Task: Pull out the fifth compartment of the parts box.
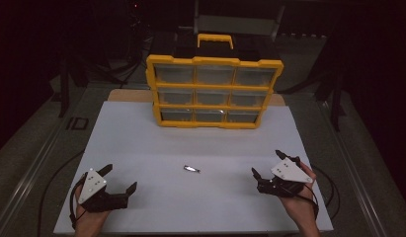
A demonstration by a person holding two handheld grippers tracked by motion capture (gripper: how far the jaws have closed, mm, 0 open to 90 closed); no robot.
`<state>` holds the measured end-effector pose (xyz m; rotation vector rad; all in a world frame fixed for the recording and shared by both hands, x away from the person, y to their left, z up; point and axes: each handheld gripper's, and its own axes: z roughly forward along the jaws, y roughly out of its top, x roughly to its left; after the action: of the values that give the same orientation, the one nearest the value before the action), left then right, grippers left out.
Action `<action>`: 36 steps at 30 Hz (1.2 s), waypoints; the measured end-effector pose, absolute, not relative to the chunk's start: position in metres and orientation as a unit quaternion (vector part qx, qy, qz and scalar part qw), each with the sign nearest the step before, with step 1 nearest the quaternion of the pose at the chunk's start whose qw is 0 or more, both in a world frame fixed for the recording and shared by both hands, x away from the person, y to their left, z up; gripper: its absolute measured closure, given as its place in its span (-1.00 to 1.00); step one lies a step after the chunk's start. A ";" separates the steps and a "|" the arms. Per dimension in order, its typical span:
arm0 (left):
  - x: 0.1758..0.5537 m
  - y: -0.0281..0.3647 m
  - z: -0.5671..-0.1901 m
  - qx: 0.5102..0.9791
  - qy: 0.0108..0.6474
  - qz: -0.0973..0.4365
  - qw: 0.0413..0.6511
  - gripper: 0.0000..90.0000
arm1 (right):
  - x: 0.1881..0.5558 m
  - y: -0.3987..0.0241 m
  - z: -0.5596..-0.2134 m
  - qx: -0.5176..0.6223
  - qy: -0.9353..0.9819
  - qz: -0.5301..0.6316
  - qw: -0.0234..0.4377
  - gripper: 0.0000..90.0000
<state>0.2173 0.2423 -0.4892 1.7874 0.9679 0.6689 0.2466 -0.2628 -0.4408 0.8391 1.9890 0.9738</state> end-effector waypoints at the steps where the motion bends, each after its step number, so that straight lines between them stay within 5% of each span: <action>1: 0.217 0.242 -0.489 0.733 0.397 0.274 0.480 -0.99 | 0.247 -0.263 -0.441 0.328 0.778 0.381 0.377 -0.81; 36: 0.217 0.237 -0.490 0.745 0.387 0.274 0.469 -0.99 | 0.271 -0.205 -0.428 0.166 0.816 0.193 0.518 -0.81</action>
<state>0.2171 0.2367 -0.4900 1.8258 0.9495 0.6712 0.2706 -0.2047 -0.4279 0.3976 1.9589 0.4626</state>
